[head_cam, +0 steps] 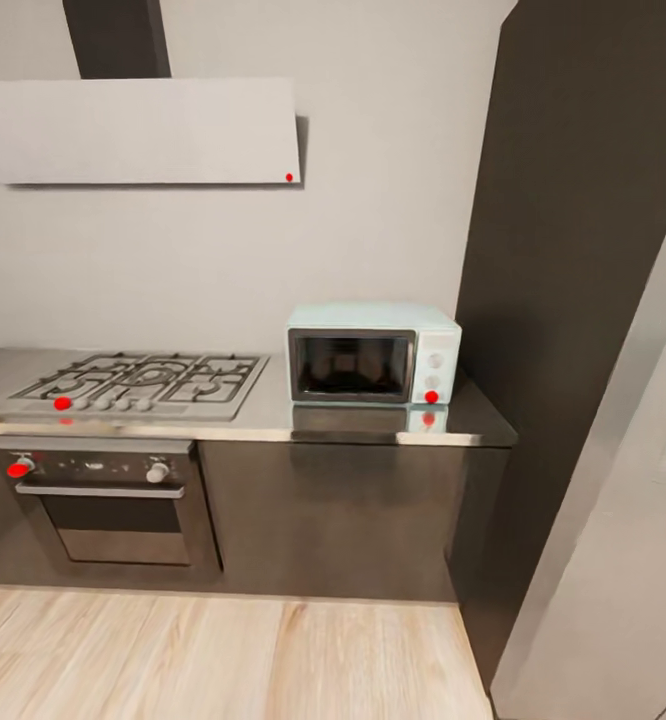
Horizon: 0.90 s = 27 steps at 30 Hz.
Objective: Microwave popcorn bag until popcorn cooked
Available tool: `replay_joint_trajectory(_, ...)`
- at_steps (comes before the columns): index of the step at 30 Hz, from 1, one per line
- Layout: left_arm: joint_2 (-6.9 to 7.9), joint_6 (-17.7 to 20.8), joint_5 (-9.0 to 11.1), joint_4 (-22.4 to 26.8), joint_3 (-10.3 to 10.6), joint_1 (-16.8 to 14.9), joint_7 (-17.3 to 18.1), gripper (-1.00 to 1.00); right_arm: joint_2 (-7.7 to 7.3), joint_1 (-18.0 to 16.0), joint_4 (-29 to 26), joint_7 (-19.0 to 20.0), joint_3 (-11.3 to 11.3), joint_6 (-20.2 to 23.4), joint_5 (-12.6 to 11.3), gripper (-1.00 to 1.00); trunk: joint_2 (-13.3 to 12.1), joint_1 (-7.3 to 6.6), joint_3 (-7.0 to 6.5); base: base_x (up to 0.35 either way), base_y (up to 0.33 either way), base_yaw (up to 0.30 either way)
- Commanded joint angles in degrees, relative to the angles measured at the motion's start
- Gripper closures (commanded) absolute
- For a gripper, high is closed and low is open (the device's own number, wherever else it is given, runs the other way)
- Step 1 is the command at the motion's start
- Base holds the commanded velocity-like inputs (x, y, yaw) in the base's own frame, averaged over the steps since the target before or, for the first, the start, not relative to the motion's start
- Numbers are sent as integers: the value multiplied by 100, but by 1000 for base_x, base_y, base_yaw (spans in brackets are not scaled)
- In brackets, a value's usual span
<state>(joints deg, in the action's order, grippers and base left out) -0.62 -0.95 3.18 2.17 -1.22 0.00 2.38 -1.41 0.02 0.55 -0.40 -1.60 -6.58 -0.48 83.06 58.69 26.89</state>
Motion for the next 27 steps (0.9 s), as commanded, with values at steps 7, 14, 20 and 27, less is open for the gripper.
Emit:
replay_joint_trajectory(7,0,-11,33,-1,-10,0,18,-100,0,-2,6,-4,-7,-38,-14,-100,2,4,4,322,61,0)
replay_joint_trajectory(14,0,-10,33,-3,-10,0,18,-100,0,-2,6,-4,-23,-37,-55,-100,2,4,4,95,3,-107)
replay_joint_trajectory(20,0,-10,33,1,-15,0,17,-100,0,-2,6,-4,-24,-36,-57,-100,2,4,4,2,0,-239)
replay_joint_trajectory(27,0,-11,33,2,-19,0,-11,-100,0,-2,6,-4,-23,-36,-49,-100,2,4,4,0,0,-61)
